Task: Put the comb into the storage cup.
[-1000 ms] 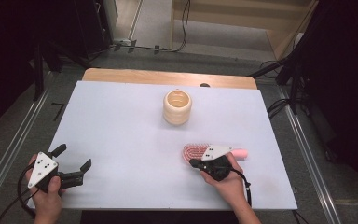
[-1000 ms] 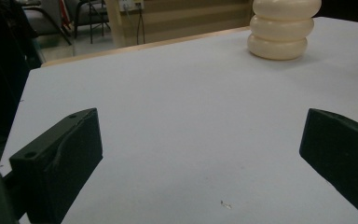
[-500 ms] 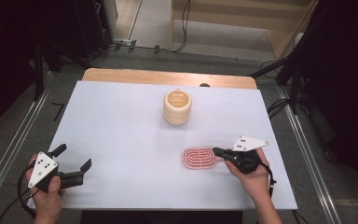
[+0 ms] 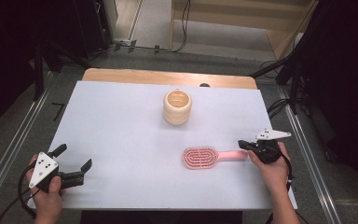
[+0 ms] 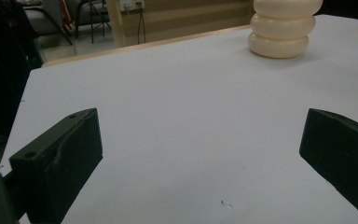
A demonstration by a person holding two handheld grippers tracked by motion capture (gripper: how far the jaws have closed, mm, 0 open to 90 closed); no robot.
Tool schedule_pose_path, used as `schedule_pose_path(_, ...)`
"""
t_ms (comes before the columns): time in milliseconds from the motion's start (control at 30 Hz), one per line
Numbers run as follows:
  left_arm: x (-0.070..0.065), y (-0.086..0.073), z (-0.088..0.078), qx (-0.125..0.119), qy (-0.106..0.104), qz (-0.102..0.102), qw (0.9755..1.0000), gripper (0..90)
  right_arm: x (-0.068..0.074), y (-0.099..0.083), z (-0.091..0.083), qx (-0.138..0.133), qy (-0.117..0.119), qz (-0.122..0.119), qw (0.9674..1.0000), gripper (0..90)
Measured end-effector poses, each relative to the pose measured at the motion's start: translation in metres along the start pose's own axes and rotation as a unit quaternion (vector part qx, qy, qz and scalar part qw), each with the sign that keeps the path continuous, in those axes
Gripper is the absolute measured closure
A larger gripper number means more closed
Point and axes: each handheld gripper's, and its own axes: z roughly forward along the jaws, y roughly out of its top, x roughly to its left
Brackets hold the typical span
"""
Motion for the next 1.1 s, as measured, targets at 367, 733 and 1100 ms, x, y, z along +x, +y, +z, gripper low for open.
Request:
schedule_pose_path(367,0.0,0.0,0.0,0.0,-0.002,0.002,1.0,0.0,-0.012,-0.015,0.004,0.029,0.002,0.023,0.9993,88.3)
schedule_pose_path(733,-0.001,0.0,0.0,0.001,-0.002,0.003,1.0,0.0,0.0,-0.034,-0.004,0.037,0.022,0.024,0.9988,88.3)
schedule_pose_path(1100,-0.001,0.0,0.001,0.001,-0.003,0.004,1.0,0.0,0.021,-0.033,-0.018,0.054,0.033,-0.02,0.9978,88.3)
